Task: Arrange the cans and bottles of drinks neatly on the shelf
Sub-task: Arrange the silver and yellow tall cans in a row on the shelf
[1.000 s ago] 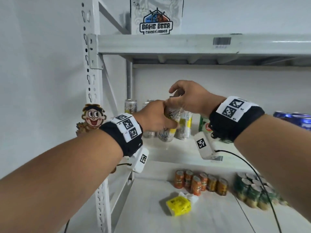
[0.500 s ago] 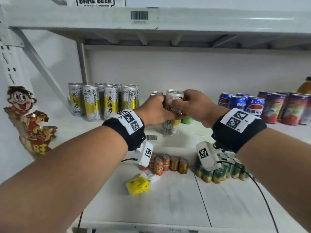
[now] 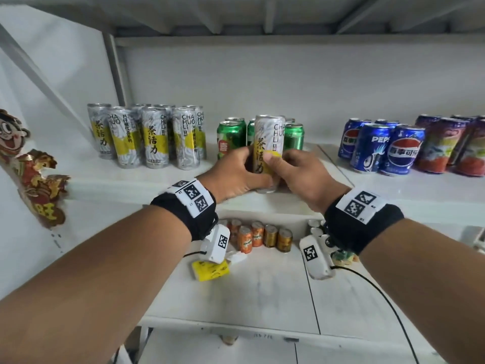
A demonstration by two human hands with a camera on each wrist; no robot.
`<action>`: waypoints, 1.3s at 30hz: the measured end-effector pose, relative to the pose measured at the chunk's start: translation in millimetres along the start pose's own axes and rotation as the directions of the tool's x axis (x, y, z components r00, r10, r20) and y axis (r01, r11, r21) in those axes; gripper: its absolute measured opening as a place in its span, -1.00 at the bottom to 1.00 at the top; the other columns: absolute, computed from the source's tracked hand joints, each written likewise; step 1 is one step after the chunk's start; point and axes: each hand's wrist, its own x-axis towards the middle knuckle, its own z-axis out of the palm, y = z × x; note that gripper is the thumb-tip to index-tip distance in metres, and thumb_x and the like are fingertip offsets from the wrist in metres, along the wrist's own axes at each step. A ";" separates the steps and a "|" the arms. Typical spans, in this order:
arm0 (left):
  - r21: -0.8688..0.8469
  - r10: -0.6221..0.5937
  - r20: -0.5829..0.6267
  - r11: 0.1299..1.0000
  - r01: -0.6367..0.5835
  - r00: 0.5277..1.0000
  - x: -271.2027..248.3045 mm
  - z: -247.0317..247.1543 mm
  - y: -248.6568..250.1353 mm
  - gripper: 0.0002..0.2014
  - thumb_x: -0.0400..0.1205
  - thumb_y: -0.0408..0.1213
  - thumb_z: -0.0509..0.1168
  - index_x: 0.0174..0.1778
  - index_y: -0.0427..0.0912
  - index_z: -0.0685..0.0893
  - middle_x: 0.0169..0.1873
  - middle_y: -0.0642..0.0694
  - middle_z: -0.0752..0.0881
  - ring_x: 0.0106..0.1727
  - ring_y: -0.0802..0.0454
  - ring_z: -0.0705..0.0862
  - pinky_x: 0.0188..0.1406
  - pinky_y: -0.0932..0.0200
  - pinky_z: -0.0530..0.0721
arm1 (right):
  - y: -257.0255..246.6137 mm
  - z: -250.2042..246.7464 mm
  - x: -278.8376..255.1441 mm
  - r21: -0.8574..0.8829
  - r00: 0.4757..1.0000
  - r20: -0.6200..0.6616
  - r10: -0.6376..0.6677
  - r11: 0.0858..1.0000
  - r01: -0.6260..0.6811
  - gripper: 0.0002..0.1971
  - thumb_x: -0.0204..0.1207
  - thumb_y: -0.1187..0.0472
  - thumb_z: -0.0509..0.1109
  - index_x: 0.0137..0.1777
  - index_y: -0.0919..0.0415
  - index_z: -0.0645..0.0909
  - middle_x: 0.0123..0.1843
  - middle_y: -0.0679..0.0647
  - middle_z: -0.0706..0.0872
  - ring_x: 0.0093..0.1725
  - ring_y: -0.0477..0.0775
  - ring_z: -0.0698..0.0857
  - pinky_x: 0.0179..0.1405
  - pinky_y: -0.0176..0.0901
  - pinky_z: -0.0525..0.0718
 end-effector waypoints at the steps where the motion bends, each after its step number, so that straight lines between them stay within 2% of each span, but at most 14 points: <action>1: -0.003 0.001 0.001 1.000 -0.001 1.000 1.1 -0.5 -1.1 -0.33 0.32 -0.06 0.79 0.34 0.02 0.74 0.13 0.02 0.92 0.20 0.00 0.90 0.25 -0.09 0.85 | 1.6 -0.3 0.5 -0.002 1.000 -0.007 -0.005 1.000 0.005 -0.45 0.48 -0.19 0.61 0.20 0.29 0.74 0.06 0.25 0.89 0.01 0.29 0.91 -0.04 0.19 0.90; 3: -0.056 -0.030 0.012 0.998 0.031 0.999 6.9 -2.0 -0.2 -0.29 0.25 -0.05 0.79 0.34 0.01 0.74 0.12 -0.04 0.92 0.20 -0.08 0.90 0.24 -0.15 0.87 | 2.6 -1.6 5.1 -0.002 1.000 -0.002 -0.006 1.000 0.006 -0.42 0.42 -0.24 0.61 0.16 0.29 0.76 0.03 0.24 0.90 0.00 0.28 0.91 0.03 0.29 0.89; 6: -0.061 -0.004 0.006 0.998 0.005 1.000 15.2 -0.6 6.1 -0.36 0.24 -0.11 0.77 0.26 -0.09 0.78 0.06 -0.09 0.93 0.12 -0.09 0.92 0.08 -0.04 0.90 | 1.0 -5.4 14.0 0.016 0.999 -0.010 -0.030 0.999 0.031 -0.57 0.60 -0.10 0.58 0.15 0.31 0.79 0.03 0.25 0.90 0.03 0.34 0.90 0.13 0.37 0.86; 8: 0.011 0.058 -0.037 0.998 -0.057 0.998 17.6 3.9 5.9 -0.40 0.27 -0.18 0.76 0.24 -0.07 0.78 0.04 -0.03 0.93 0.08 -0.01 0.92 0.04 0.02 0.89 | 3.3 -7.5 16.9 0.000 0.997 -0.011 -0.083 0.997 0.083 -0.65 0.64 -0.02 0.55 0.22 0.26 0.80 0.06 0.16 0.91 0.06 0.25 0.90 0.12 0.23 0.88; 10: 0.014 0.084 -0.065 0.996 -0.083 0.994 19.0 6.6 0.5 -0.40 0.32 -0.26 0.75 0.29 -0.08 0.77 0.07 -0.02 0.92 0.11 -0.01 0.91 0.15 -0.07 0.90 | 7.2 -7.5 16.9 -0.014 0.994 -0.011 -0.110 0.994 0.110 -0.68 0.63 0.01 0.56 0.25 0.20 0.79 0.06 0.08 0.92 0.05 0.17 0.91 0.07 0.10 0.89; 13: -0.049 0.099 -0.045 0.994 -0.101 0.994 18.5 4.2 -3.9 -0.30 0.32 -0.21 0.78 0.40 -0.09 0.74 0.18 -0.01 0.91 0.22 0.00 0.89 0.27 -0.10 0.86 | 10.3 -7.6 18.1 0.065 0.996 0.008 -0.094 0.994 0.093 -0.64 0.58 0.05 0.61 0.29 0.20 0.74 0.12 0.10 0.91 0.11 0.18 0.90 0.08 0.10 0.88; 16: -0.147 0.097 -0.056 0.984 -0.104 0.994 15.4 0.1 -2.4 -0.21 0.30 -0.11 0.80 0.45 -0.09 0.68 0.23 -0.03 0.89 0.28 -0.02 0.87 0.24 -0.04 0.86 | 8.1 -7.7 19.2 0.109 0.999 0.034 -0.038 0.993 0.034 -0.76 0.62 0.11 0.59 0.22 0.19 0.77 0.06 0.14 0.91 0.01 0.15 0.91 0.01 0.09 0.88; 19: -0.205 0.088 -0.085 0.973 -0.104 0.992 9.7 0.8 -3.1 -0.22 0.34 -0.16 0.79 0.46 -0.19 0.64 0.21 -0.11 0.90 0.24 -0.09 0.89 0.10 -0.01 0.89 | 5.8 -7.5 18.5 0.178 0.996 0.082 0.040 0.983 -0.054 -0.79 0.65 0.10 0.56 0.15 0.21 0.79 0.04 0.27 0.90 -0.01 0.32 0.90 0.01 0.28 0.89; 22: -0.212 0.084 -0.076 0.972 -0.099 0.994 6.8 2.7 -3.4 -0.29 0.42 -0.20 0.77 0.45 -0.23 0.64 0.20 -0.15 0.90 0.22 -0.14 0.90 0.08 -0.06 0.90 | 6.6 -10.1 19.1 0.190 0.991 0.115 0.066 0.978 -0.087 -0.66 0.66 0.05 0.55 0.19 0.36 0.76 0.11 0.41 0.85 0.14 0.53 0.84 0.14 0.42 0.84; 25: -0.194 0.080 -0.102 0.976 -0.099 0.992 8.0 3.9 -0.7 -0.33 0.43 -0.17 0.78 0.39 -0.27 0.66 0.14 -0.18 0.92 0.17 -0.14 0.91 0.08 -0.06 0.90 | 6.3 -12.4 19.4 0.226 0.993 0.088 0.077 0.970 -0.095 -0.60 0.66 0.04 0.55 0.23 0.42 0.72 0.12 0.40 0.86 0.18 0.51 0.83 0.18 0.46 0.82; 29: -0.082 0.106 -0.140 0.990 -0.118 0.985 7.7 4.6 -1.9 -0.45 0.47 -0.13 0.72 0.28 -0.29 0.73 -0.01 -0.12 0.94 0.04 -0.03 0.93 -0.03 0.18 0.85 | 9.2 -13.9 19.3 0.231 0.996 0.054 0.066 0.970 -0.077 -0.54 0.66 0.09 0.55 0.32 0.50 0.63 0.25 0.53 0.77 0.09 0.43 0.80 0.28 0.59 0.72; 32: -0.059 0.127 -0.105 0.989 -0.133 0.986 7.6 1.9 -5.3 -0.49 0.49 -0.28 0.74 0.32 -0.24 0.75 0.12 -0.19 0.91 0.18 -0.16 0.90 0.16 -0.06 0.89 | 7.9 -13.5 18.5 0.265 0.997 0.079 0.020 0.963 -0.041 -0.68 0.66 0.22 0.54 0.34 0.31 0.62 0.23 0.35 0.83 0.13 0.34 0.85 0.10 0.34 0.87; 34: -0.022 0.154 -0.100 0.987 -0.157 0.983 7.5 0.7 -5.9 -0.45 0.47 -0.31 0.75 0.37 -0.18 0.75 0.17 -0.14 0.90 0.23 -0.12 0.88 0.26 -0.07 0.87 | 6.4 -14.3 17.4 0.311 0.997 0.081 -0.017 0.950 -0.009 -0.64 0.66 0.29 0.53 0.41 0.23 0.60 0.27 0.20 0.84 0.23 0.32 0.85 0.07 0.18 0.88; 39: 0.026 0.209 -0.108 0.978 -0.208 0.972 8.1 1.8 -8.5 -0.37 0.44 -0.26 0.77 0.42 0.00 0.73 0.26 0.06 0.87 0.31 0.04 0.84 0.38 0.02 0.80 | 10.0 -17.4 15.5 0.350 0.980 0.135 -0.144 0.933 0.088 -0.65 0.61 0.32 0.55 0.38 0.24 0.70 0.30 0.28 0.82 0.32 0.43 0.79 0.25 0.35 0.81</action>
